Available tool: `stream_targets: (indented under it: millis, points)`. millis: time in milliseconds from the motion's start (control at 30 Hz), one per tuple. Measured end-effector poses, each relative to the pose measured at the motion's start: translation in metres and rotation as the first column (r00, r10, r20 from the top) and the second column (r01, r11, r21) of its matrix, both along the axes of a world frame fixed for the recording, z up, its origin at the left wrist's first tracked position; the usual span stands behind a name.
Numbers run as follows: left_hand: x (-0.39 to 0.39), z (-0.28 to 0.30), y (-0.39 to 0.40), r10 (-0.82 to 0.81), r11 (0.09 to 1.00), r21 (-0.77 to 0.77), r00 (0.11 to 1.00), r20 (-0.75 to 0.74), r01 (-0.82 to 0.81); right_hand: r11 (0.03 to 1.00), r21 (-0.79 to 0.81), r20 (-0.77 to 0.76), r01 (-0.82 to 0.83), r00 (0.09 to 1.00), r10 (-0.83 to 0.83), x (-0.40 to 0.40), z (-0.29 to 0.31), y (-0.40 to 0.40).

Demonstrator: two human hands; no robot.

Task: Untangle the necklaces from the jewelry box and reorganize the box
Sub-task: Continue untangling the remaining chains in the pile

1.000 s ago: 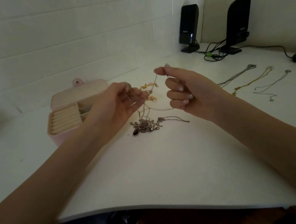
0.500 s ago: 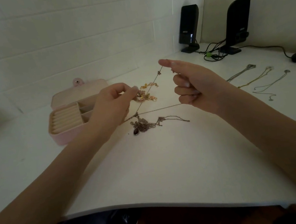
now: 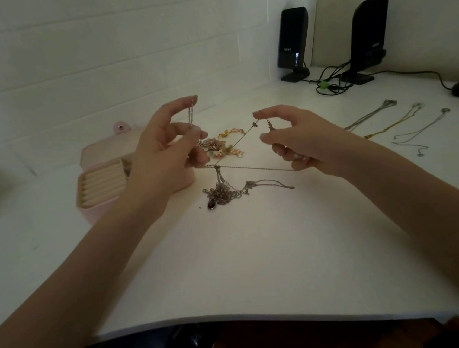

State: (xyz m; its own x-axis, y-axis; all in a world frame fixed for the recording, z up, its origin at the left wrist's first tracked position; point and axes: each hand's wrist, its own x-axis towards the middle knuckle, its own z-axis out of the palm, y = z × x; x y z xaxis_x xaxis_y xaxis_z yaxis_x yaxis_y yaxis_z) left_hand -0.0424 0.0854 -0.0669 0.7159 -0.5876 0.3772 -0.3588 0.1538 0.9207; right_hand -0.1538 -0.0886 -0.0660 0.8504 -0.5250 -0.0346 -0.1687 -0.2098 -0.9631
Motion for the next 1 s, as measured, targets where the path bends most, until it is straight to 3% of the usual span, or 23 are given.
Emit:
stream_targets:
  millis: [67, 200, 300, 400, 567, 667, 1000]
  points:
    - [-0.001, -0.003, -0.001, 0.004, 1.0, 0.027, 0.997, 0.076, -0.006, 1.0, -0.003, 0.036, 0.009, 0.999, -0.009, 0.0, 0.001, 0.001]
    - [-0.002, -0.005, 0.0, -0.039, 0.999, 0.025, 0.995, 0.087, 0.037, 0.998, 0.055, 0.161, 0.029, 0.986, -0.038, -0.002, 0.005, 0.001]
    - [0.001, -0.008, 0.0, -0.098, 0.989, 0.122, 0.983, 0.158, 0.079, 0.984, 0.144, 0.315, -0.106, 0.947, 0.056, -0.004, 0.011, 0.004]
    - [0.0, -0.013, -0.002, -0.078, 0.973, 0.23, 0.953, 0.294, 0.009, 0.967, 0.097, 0.399, -0.235, 0.899, 0.179, -0.007, 0.015, 0.01]
    - [-0.003, -0.013, -0.002, 0.047, 0.982, 0.154, 0.928, 0.369, -0.111, 0.95, 0.098, 0.448, -0.297, 0.866, 0.224, -0.01, 0.018, 0.015]
    - [-0.001, -0.013, -0.002, 0.052, 0.987, 0.129, 0.945, 0.323, -0.098, 0.949, 0.142, 0.47, -0.283, 0.863, 0.187, -0.01, 0.019, 0.012]
    - [0.002, -0.015, -0.002, 0.124, 0.962, 0.185, 0.928, 0.351, -0.198, 0.923, 0.297, 0.527, -0.243, 0.848, 0.054, -0.011, 0.023, 0.0]
